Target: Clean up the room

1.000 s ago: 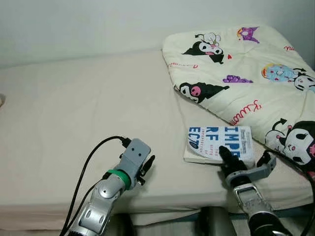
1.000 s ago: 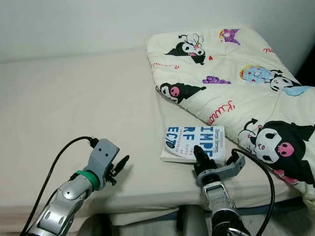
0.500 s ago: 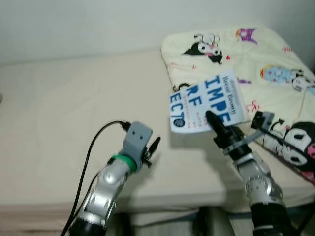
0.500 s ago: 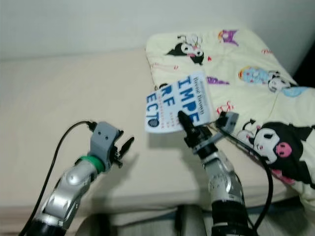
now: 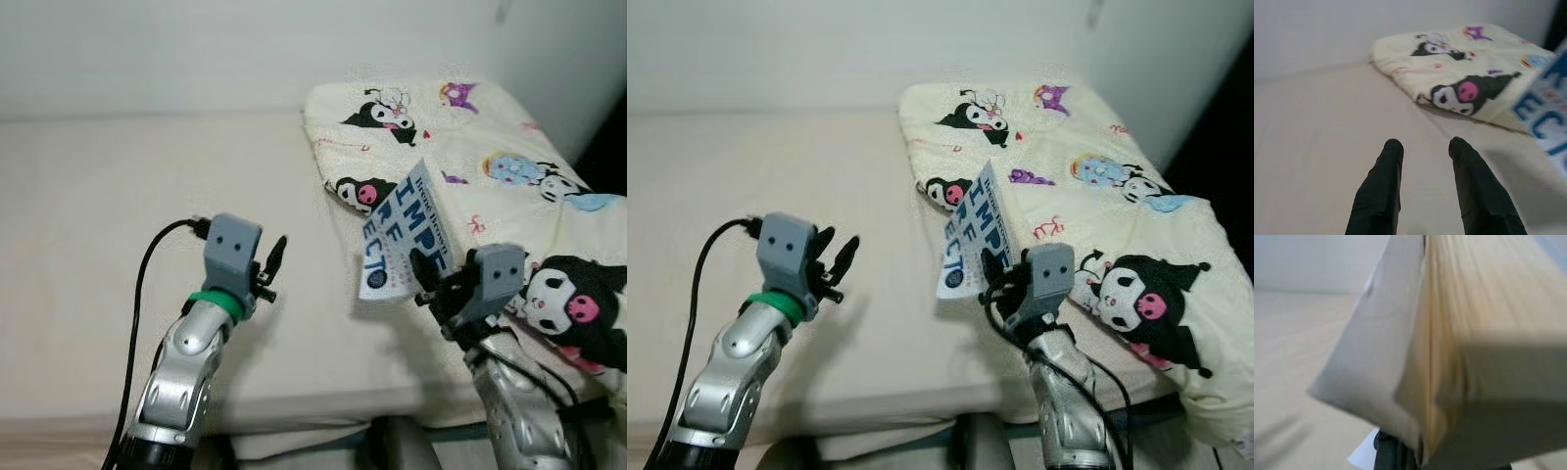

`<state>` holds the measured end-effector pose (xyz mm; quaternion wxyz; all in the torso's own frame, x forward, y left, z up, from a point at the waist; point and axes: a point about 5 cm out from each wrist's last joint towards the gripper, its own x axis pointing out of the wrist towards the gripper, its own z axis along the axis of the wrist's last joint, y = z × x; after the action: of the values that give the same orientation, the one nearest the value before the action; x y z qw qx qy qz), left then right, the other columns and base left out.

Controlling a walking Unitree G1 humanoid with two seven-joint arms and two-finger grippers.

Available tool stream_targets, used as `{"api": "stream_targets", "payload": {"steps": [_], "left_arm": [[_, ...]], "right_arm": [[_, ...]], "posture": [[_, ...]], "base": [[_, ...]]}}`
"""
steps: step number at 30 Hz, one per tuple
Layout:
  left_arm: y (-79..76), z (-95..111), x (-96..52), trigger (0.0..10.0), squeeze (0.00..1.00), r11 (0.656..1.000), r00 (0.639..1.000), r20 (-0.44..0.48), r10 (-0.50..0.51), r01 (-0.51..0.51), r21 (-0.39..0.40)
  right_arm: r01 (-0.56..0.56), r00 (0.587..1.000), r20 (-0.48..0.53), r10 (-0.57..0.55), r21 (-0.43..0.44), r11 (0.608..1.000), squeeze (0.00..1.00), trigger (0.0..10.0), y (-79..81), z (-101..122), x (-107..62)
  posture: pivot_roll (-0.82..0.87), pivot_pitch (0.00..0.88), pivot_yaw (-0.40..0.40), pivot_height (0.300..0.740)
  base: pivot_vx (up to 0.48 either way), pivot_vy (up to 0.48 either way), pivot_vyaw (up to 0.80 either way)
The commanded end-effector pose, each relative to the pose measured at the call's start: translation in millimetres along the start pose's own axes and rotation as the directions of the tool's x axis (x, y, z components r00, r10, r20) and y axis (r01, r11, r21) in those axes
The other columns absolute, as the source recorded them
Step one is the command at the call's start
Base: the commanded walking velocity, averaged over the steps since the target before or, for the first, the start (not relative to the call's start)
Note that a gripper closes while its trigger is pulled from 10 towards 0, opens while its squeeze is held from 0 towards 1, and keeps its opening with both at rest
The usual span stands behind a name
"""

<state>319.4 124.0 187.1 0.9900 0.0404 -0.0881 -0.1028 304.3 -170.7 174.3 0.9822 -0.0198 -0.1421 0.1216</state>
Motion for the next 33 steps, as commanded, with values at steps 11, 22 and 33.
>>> {"api": "stream_targets", "payload": {"steps": [11,22,33], "left_arm": [[2.6,-22.2,-7.4,10.0,0.0,0.997,0.997,-0.04,0.069,-0.067,0.04],[2.9,-11.3,8.6,10.0,0.0,0.997,0.998,-0.008,0.056,-0.055,0.049],[-20.8,-11.7,12.7,10.0,0.0,0.999,0.999,-0.007,-0.033,0.033,0.011]], "right_arm": [[0.049,0.995,0.095,-0.039,-0.107,0.993,0.0,10.0,7.4,11.6,16.0],[0.103,0.99,0.11,-0.091,-0.108,0.989,0.0,10.0,3.7,9.6,13.9],[0.128,0.988,0.101,-0.116,-0.118,0.985,0.0,10.0,-1.7,5.5,11.1]], "posture": [[-0.15,0.009,-0.021,0.59],[-0.17,0.0,0.002,0.63],[-0.17,0.0,0.009,0.675]], "base": [[0.0,0.0,0.0],[0.0,0.0,0.0],[0.0,0.0,0.0]]}}
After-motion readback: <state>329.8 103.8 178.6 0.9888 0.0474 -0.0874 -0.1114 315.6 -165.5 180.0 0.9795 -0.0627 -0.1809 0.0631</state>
